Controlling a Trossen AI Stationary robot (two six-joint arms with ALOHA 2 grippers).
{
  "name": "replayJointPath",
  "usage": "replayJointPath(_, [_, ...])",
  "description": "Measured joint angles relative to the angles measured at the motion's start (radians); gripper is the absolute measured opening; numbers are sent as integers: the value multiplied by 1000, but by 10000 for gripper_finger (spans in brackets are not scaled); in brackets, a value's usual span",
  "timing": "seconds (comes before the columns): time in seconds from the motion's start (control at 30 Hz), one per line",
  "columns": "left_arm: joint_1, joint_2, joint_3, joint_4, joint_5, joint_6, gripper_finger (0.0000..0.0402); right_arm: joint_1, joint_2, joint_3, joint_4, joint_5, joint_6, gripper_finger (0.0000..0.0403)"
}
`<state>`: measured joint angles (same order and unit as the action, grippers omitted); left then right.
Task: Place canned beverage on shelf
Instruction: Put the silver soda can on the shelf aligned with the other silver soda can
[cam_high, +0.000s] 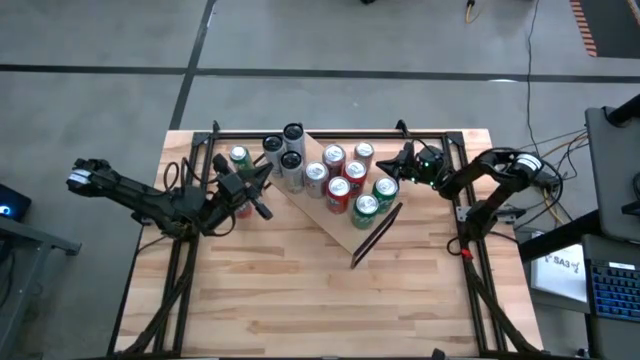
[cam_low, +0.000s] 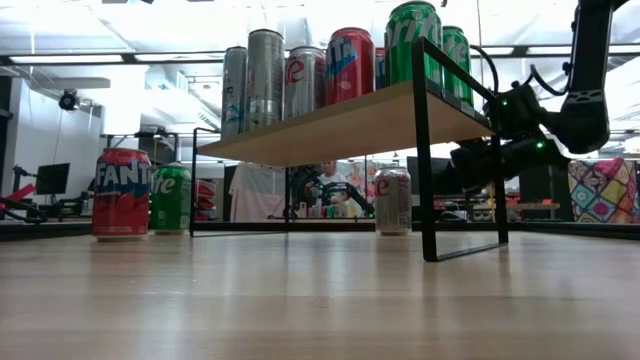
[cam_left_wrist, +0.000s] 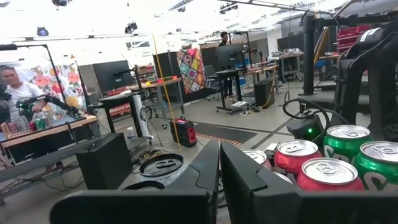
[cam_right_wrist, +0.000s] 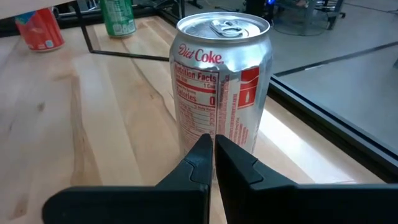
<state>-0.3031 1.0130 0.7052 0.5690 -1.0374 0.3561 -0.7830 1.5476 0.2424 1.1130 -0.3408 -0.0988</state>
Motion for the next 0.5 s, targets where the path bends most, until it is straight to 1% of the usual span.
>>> replayJointPath(0.13, [0,0,0,0,0,1,0,0,-1,0,-3,0,5,13])
replayJointPath(0.27, [0,0,0,0,0,1,0,0,-2,0,-5,0,9,43])
replayJointPath(0.37, [0,0,0,0,0,1,0,0,-2,0,-9,0,-18,88])
replayJointPath(0.5, [0,0,0,0,0,2,0,0,-2,0,-15,0,25,171])
